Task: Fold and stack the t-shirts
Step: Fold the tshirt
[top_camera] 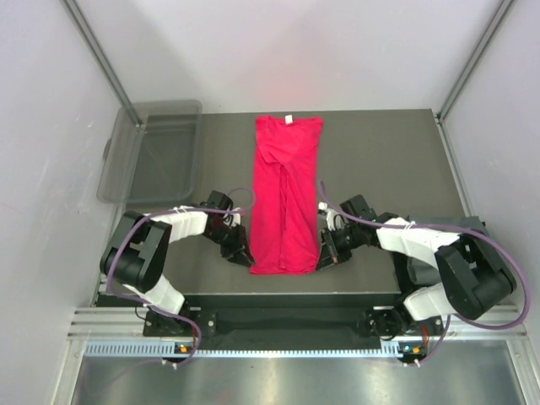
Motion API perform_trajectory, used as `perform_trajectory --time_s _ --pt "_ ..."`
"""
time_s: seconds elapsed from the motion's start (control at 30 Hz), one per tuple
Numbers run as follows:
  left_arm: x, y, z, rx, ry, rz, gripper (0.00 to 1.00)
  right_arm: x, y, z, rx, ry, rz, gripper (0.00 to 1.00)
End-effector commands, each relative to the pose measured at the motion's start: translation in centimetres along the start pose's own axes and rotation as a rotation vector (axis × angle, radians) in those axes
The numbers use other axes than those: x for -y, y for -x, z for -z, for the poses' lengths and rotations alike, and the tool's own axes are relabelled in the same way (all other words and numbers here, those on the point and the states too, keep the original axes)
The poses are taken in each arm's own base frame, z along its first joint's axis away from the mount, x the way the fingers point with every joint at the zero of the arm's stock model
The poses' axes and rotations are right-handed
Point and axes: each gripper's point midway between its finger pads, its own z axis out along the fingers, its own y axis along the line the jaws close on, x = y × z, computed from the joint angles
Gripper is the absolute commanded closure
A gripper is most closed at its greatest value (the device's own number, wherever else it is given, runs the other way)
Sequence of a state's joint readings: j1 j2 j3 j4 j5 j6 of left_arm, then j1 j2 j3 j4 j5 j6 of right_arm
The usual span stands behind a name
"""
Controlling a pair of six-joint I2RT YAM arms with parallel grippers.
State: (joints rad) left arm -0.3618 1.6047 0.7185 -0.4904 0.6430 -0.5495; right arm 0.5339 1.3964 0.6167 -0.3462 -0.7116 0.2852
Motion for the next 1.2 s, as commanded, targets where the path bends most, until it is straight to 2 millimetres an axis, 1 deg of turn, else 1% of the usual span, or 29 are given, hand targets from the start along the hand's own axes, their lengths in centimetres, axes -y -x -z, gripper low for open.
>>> perform_trajectory --time_s 0.0,0.03,0.07,0.13,0.17,0.23,0.27,0.3,0.33,0.37,0.4,0.43,0.47,0.5,0.6,0.63,0.67,0.73,0.77,0.83,0.87,0.93,0.97,1.0,1.03,1.07,1.1,1.13,1.17 --pt "1.2 0.9 0.2 0.025 -0.03 -0.034 0.89 -1.0 2.1 0.6 0.066 0.026 0.044 1.0" --pt "1.1 0.9 0.3 0.028 -0.026 -0.028 0.98 -1.0 2.2 0.7 0.07 0.025 0.046 1.0" --pt "1.3 0.9 0.5 0.033 -0.029 -0.035 1.0 -0.9 2.2 0.7 0.071 0.025 0.044 1.0" --pt "1.9 1.0 1.0 0.044 -0.046 -0.044 1.0 -1.0 2.5 0.9 0.08 0.026 0.047 1.0" --pt "3.0 1.6 1.7 0.075 -0.07 -0.078 1.0 -1.0 2.7 1.0 0.085 0.029 0.049 1.0" --pt "4.3 2.1 2.8 0.097 -0.098 -0.12 1.0 -1.1 3.5 1.6 0.117 0.028 0.061 1.0" --pt "5.6 2.8 3.8 0.135 -0.118 -0.162 1.0 -1.1 3.8 1.9 0.127 0.029 0.062 1.0" --pt "5.9 3.0 4.3 0.146 -0.112 -0.177 1.0 -1.2 4.5 2.5 0.156 0.029 0.076 1.0" --pt "6.3 3.2 4.8 0.16 -0.115 -0.194 1.0 -1.3 4.9 2.9 0.172 0.031 0.084 1.0" --pt "7.2 3.7 5.8 0.191 -0.127 -0.223 1.0 -1.4 5.3 3.3 0.192 0.031 0.096 1.0" --pt "7.4 3.9 6.2 0.205 -0.129 -0.239 1.0 -1.6 6.2 4.3 0.231 0.028 0.122 1.0" --pt "7.3 4.0 6.5 0.215 -0.112 -0.242 1.0 -1.7 6.5 4.8 0.251 0.024 0.133 1.0" --pt "7.7 4.2 7.0 0.233 -0.115 -0.261 1.0 -1.6 6.6 5.2 0.259 0.02 0.136 1.0" --pt "7.5 4.5 7.3 0.243 -0.11 -0.265 1.0 -1.7 7.1 6.1 0.286 0.021 0.155 1.0" --pt "7.8 5.0 8.0 0.272 -0.119 -0.272 1.0 -1.7 8.0 7.5 0.336 0.016 0.177 1.0" --pt "8.0 5.1 8.2 0.279 -0.122 -0.277 1.0 -1.6 8.1 7.6 0.343 0.017 0.179 1.0" --pt "8.3 5.7 8.5 0.3 -0.126 -0.286 1.0 -1.8 8.6 8.0 0.358 0.016 0.195 1.0" --pt "8.6 6.5 8.8 0.327 -0.124 -0.303 1.0 -1.6 9.2 8.3 0.365 -0.002 0.229 1.0" --pt "9.1 7.3 9.2 0.346 -0.125 -0.314 1.0 -1.9 9.9 8.7 0.374 -0.005 0.245 1.0" --pt "9.5 8.4 9.5 0.367 -0.118 -0.347 1.0 -1.7 10.6 8.7 0.367 -0.013 0.279 1.0" --pt "10.3 9.6 9.8 0.381 -0.118 -0.373 1.0 -1.9 11.5 9.0 0.38 -0.019 0.3 1.0" --pt "10.6 10.9 10.0 0.391 -0.101 -0.409 1.0 -1.4 12.4 8.7 0.366 -0.027 0.316 1.0" --pt "11.2 12.4 10.1 0.403 -0.096 -0.422 1.0 -1.6 13.4 9.0 0.382 -0.031 0.338 1.0" --pt "11.3 13.3 10.1 0.421 -0.088 -0.443 1.0 -1.0 13.8 8.4 0.366 -0.037 0.342 1.0" --pt "11.5 14.2 10.2 0.434 -0.087 -0.452 1.0 -0.8 14.4 8.4 0.367 -0.045 0.346 1.0" --pt "11.7 15.4 10.2 0.452 -0.087 -0.458 1.0 -1.2 15.8 8.8 0.385 -0.047 0.361 1.0" --pt "12.1 16.5 10.3 0.482 -0.094 -0.47 1.0 -0.3 16.3 8.2 0.364 -0.056 0.389 1.0" --pt "12.2 17.2 10.2 0.494 -0.096 -0.474 1.0 -0.1 17.1 8.1 0.364 -0.061 0.398 1.0" --pt "12.1 18.3 10.1 0.503 -0.093 -0.467 1.0 -0.6 18.7 8.7 0.387 -0.065 0.438 1.0"
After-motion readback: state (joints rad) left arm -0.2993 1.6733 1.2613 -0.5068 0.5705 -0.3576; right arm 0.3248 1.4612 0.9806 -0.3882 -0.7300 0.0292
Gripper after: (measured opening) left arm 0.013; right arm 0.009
